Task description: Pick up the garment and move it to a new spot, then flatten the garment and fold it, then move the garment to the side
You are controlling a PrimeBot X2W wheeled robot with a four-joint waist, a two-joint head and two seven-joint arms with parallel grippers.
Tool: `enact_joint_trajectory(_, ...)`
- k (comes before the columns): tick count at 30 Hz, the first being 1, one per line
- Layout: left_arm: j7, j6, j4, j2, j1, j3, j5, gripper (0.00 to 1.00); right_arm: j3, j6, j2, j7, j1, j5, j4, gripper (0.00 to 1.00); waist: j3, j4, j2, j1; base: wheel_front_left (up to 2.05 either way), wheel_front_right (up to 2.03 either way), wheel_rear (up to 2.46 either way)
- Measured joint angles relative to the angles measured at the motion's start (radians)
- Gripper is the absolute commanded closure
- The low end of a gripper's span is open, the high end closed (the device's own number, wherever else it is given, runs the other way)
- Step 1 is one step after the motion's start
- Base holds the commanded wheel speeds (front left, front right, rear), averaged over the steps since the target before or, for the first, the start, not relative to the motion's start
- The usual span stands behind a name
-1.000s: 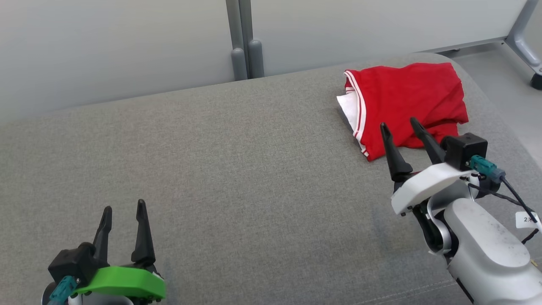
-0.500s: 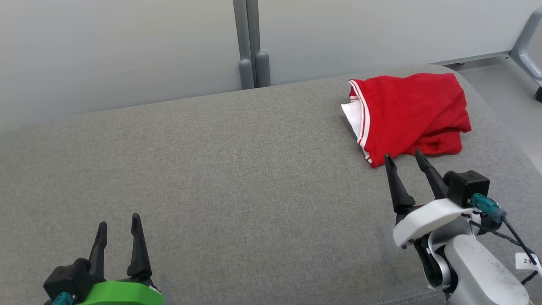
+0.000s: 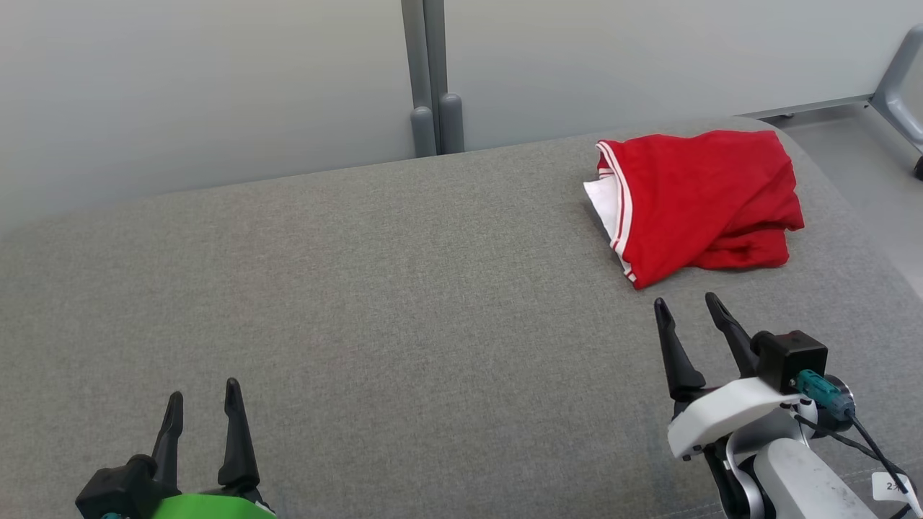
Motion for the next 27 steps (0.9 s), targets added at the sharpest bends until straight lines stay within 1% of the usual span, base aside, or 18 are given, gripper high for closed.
enact_joint_trajectory(12,0.0,0.001,-0.007,-0.001,0.014,0.001,0.015,0.0,-0.023,0.0,0.027,0.0,0.039,-0.043,-0.023,0.0,0.001,0.011,0.0,0.0,0.0,0.0,0.0)
enact_joint_trajectory(27,0.0,0.004,-0.007,-0.001,0.021,0.011,0.017,0.0,-0.044,0.0,0.04,0.0,0.058,-0.084,-0.052,0.0,0.007,0.017,0.0,0.0,0.0,0.0,0.0)
